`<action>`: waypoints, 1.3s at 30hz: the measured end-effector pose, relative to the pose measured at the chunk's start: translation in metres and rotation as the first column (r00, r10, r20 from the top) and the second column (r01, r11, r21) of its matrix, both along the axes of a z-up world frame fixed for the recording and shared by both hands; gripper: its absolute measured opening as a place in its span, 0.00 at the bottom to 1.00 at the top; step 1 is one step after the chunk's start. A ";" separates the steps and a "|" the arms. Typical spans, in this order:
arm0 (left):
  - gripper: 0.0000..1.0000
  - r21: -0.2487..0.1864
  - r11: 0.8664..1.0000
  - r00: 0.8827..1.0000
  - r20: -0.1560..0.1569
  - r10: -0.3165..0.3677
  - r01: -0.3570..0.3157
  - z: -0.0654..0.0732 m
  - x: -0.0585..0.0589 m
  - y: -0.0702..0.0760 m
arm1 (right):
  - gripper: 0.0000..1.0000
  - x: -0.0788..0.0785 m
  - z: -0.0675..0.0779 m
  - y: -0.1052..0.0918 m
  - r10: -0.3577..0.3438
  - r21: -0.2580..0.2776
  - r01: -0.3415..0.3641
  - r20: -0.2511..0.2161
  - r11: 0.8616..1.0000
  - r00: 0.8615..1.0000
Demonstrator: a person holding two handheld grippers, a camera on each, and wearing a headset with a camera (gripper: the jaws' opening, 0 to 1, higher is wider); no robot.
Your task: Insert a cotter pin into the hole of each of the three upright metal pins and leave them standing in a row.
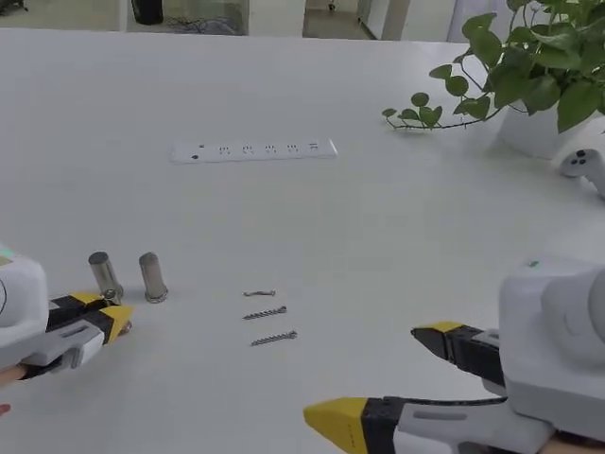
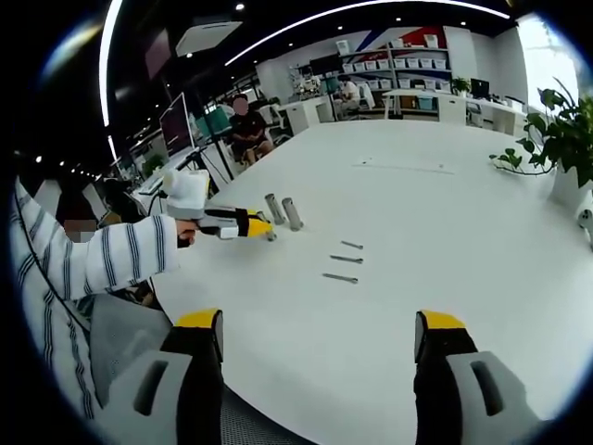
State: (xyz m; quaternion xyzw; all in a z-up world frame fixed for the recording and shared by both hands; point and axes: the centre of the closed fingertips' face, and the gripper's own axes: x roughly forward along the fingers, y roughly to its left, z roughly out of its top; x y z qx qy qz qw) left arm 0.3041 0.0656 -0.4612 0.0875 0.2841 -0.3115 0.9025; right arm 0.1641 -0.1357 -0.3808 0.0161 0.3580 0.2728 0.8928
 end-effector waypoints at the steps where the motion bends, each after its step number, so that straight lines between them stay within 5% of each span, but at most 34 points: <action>1: 0.05 0.001 1.000 1.000 -0.001 0.000 0.000 0.000 0.000 0.000 | 0.83 0.000 0.001 0.000 0.000 0.001 0.000 0.002 1.000 1.000; 5: 0.05 0.016 1.000 1.000 -0.007 -0.001 0.001 0.000 -0.005 0.003 | 0.83 0.003 0.005 0.001 -0.008 0.015 0.008 0.016 1.000 1.000; 7: 0.05 -0.004 1.000 1.000 -0.029 -0.006 0.006 0.001 -0.012 0.002 | 0.83 0.003 0.007 0.002 -0.008 0.019 0.008 0.023 1.000 1.000; 13: 0.05 -0.067 0.997 0.999 -0.011 -0.042 0.041 0.021 -0.031 -0.005 | 0.83 0.003 0.006 0.006 0.001 0.015 -0.002 0.023 1.000 1.000; 20: 0.05 -0.122 0.981 0.988 0.060 -0.142 0.148 0.062 -0.052 -0.018 | 0.83 0.001 0.002 0.002 -0.006 0.011 0.005 0.020 1.000 1.000; 27: 0.05 -0.147 0.964 0.972 0.108 -0.208 0.223 0.084 -0.065 -0.025 | 0.83 0.001 0.006 0.006 -0.002 0.011 0.002 0.032 1.000 0.999; 32: 0.05 -0.121 0.952 0.956 0.130 -0.265 0.280 0.087 -0.074 -0.034 | 0.83 -0.002 0.006 0.014 0.013 0.008 -0.013 0.034 1.000 0.999; 39: 0.05 -0.101 0.939 0.941 0.120 -0.315 0.328 0.077 -0.087 -0.045 | 0.83 -0.007 0.011 0.025 0.029 -0.001 -0.029 0.050 1.000 0.998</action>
